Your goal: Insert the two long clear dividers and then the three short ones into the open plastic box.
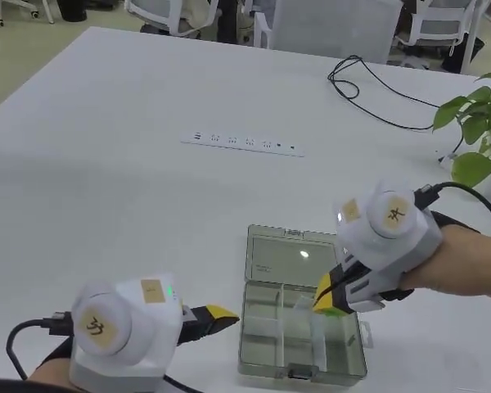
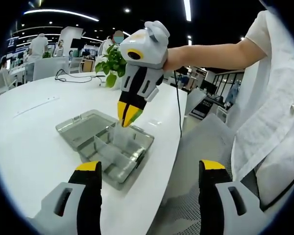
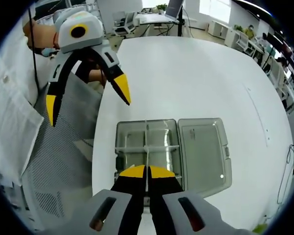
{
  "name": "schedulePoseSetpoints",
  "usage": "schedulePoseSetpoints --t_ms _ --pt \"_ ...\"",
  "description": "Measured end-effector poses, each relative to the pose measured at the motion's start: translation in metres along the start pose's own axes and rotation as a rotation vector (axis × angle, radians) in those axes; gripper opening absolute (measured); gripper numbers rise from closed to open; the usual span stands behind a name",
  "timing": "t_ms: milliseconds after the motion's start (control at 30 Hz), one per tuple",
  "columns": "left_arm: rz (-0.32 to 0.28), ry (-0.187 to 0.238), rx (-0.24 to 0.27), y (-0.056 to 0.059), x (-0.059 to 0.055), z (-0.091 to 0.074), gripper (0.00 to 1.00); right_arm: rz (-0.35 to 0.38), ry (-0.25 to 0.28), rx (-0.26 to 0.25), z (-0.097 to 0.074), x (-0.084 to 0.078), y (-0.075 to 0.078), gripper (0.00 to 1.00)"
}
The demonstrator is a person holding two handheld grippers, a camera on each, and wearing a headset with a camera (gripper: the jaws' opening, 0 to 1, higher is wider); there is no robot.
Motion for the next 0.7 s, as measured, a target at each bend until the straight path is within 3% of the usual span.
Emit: schedulePoseSetpoints --t_ms 700 --pt "0.003 -0.005 -0.003 0.0 -0.001 0.002 0.83 -0.058 0.011 -0.013 0.012 0.001 0.0 0.02"
Point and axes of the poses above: the centre of the closed fingertips' face, and the gripper's own axes: z roughly forward along the fingers, y roughly to its right, x roughly out of its top, the point moved 3 cm from there along -z, roughly backward along the fingers, and after that the axes turned 15 degrees about x, right-handed, at the moved point
